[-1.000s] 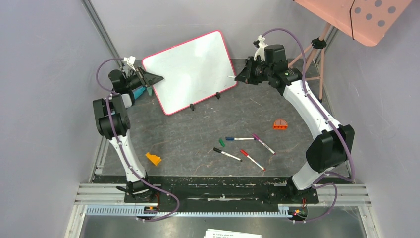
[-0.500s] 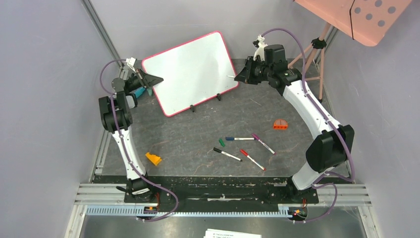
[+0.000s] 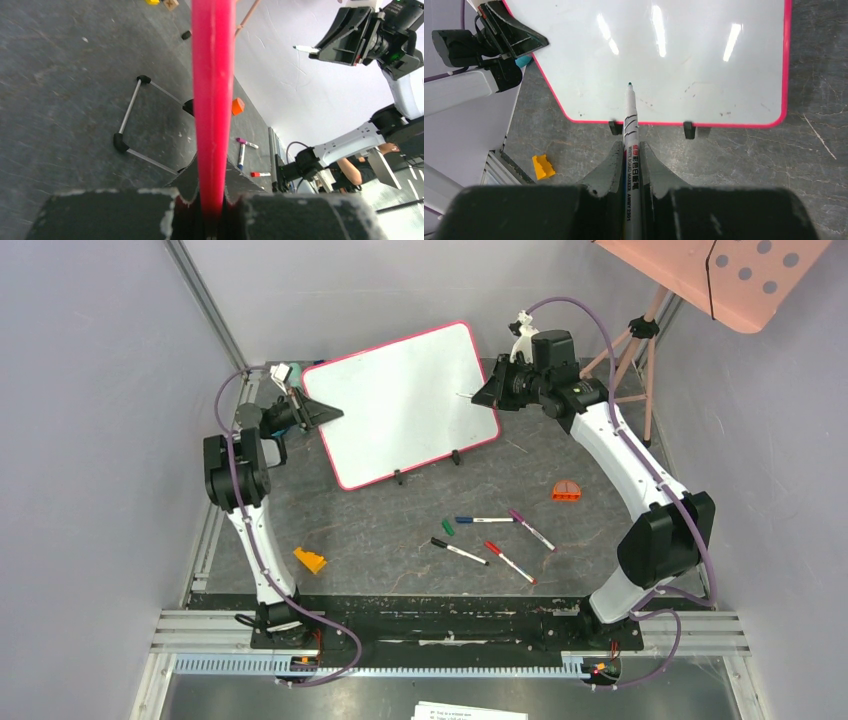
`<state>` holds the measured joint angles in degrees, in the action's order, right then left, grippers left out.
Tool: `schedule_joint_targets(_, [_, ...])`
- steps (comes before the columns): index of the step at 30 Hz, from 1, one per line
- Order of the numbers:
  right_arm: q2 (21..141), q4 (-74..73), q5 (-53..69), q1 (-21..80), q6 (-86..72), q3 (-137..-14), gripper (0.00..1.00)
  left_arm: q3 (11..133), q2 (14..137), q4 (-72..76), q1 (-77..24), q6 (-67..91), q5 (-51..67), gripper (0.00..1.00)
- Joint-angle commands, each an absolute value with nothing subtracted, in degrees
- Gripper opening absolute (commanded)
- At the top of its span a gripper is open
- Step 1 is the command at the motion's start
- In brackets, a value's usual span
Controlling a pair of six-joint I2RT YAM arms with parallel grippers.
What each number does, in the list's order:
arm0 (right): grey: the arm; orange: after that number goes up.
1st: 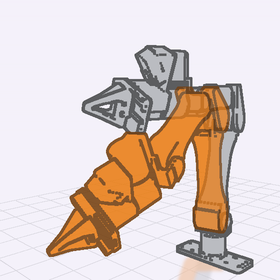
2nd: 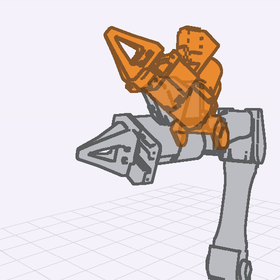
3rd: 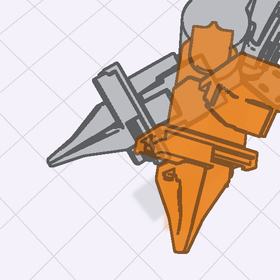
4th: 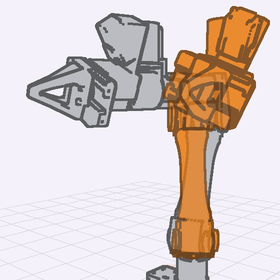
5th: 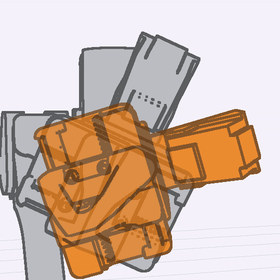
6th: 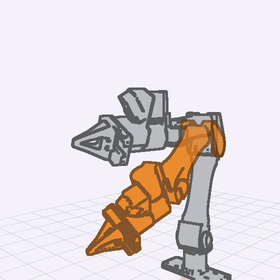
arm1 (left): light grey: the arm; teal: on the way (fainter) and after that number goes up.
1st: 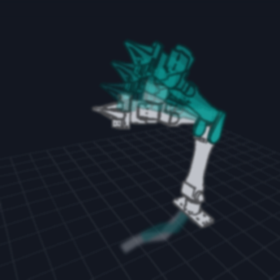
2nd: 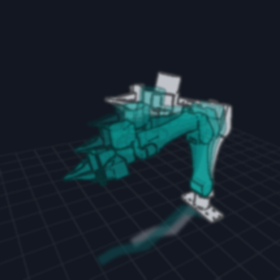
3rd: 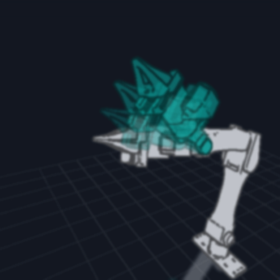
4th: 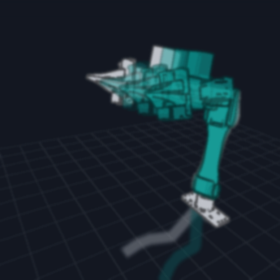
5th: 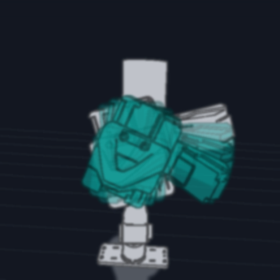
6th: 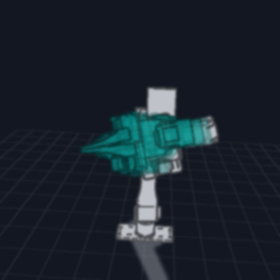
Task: Write a sentence on the whiteboard
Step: Move the whiteboard to the center of the board.
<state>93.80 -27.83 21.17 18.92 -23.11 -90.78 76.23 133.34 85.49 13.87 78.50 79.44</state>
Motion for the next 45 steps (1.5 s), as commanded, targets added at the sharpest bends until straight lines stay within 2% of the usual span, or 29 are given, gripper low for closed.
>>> schedule_joint_targets(1, [90.9, -25.4, 21.5, 19.1, -22.8, -91.2, 0.0, 70.3, 126.6, 89.2, 12.7, 79.5, 82.1, 0.02])
schedule_joint_targets(12, [86.5, -25.3, 22.0, 19.1, -22.9, -86.2, 0.0, 56.4, 120.0, 89.2, 12.2, 73.7, 79.6, 0.02])
schedule_joint_targets(32, [81.4, -23.5, 22.0, 19.1, -24.1, -80.7, 0.0, 45.3, 111.5, 84.2, 8.7, 67.0, 76.6, 0.02])
schedule_joint_targets(34, [81.0, -23.3, 21.9, 19.1, -24.1, -80.2, 0.0, 44.4, 109.1, 75.9, 8.4, 60.0, 75.7, 0.02])
schedule_joint_targets(36, [80.6, -23.2, 21.8, 19.1, -24.1, -79.9, 0.0, 44.3, 105.4, 59.5, 7.9, 47.6, 74.0, 0.02])
schedule_joint_targets(40, [80.3, -23.3, 21.6, 19.2, -23.9, -79.6, 0.0, 51.4, 97.1, 8.1, 5.8, 10.2, 65.8, 0.02])
schedule_joint_targets(41, [80.2, -23.3, 21.6, 19.2, -23.8, -79.6, 0.0, 52.8, 96.6, 2.8, 5.2, 5.4, 64.7, 0.02])
schedule_joint_targets(45, [80.5, -23.2, 21.8, 19.2, -23.8, -79.9, 0.0, 53.5, 97.4, 1.3, 5.1, 5.1, 66.3, 0.02])
